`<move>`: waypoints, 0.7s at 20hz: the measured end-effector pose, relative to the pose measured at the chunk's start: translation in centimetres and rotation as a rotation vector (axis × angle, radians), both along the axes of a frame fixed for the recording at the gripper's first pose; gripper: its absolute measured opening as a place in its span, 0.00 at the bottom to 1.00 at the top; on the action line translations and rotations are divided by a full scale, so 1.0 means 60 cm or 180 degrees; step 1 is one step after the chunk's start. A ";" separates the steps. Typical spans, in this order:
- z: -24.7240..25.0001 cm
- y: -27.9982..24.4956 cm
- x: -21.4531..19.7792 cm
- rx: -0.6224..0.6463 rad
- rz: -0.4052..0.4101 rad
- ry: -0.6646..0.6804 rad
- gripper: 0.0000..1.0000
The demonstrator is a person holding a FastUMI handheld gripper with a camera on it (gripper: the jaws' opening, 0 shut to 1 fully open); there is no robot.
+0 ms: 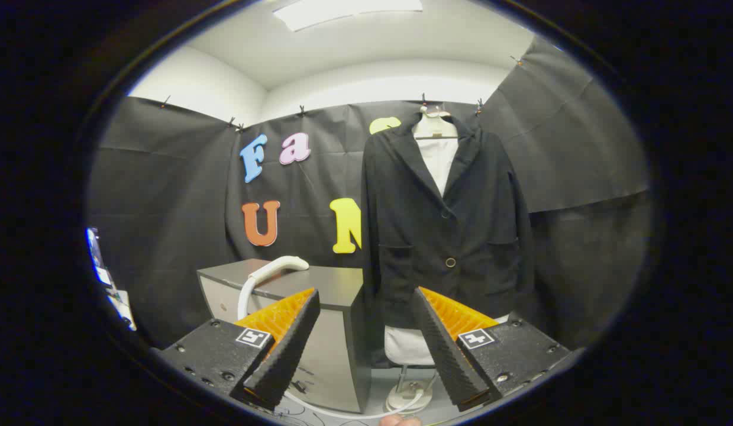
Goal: Iron the clothes twice with a garment steamer, once on the left side and once on the right side.
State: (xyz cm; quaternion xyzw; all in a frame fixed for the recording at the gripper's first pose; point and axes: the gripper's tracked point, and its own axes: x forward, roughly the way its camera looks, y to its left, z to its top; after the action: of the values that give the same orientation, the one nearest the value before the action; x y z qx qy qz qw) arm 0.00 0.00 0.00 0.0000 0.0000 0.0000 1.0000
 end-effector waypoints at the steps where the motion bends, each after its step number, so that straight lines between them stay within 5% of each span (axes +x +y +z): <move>1: 0.004 0.003 0.001 -0.0021 0.0029 0.0004 1.00; 14: 0.045 0.012 0.013 -0.0062 0.0144 -0.0096 1.00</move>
State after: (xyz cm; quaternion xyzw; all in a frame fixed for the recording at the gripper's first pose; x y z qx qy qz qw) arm 0.75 0.70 2.70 -0.0097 -0.0150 0.0227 0.9996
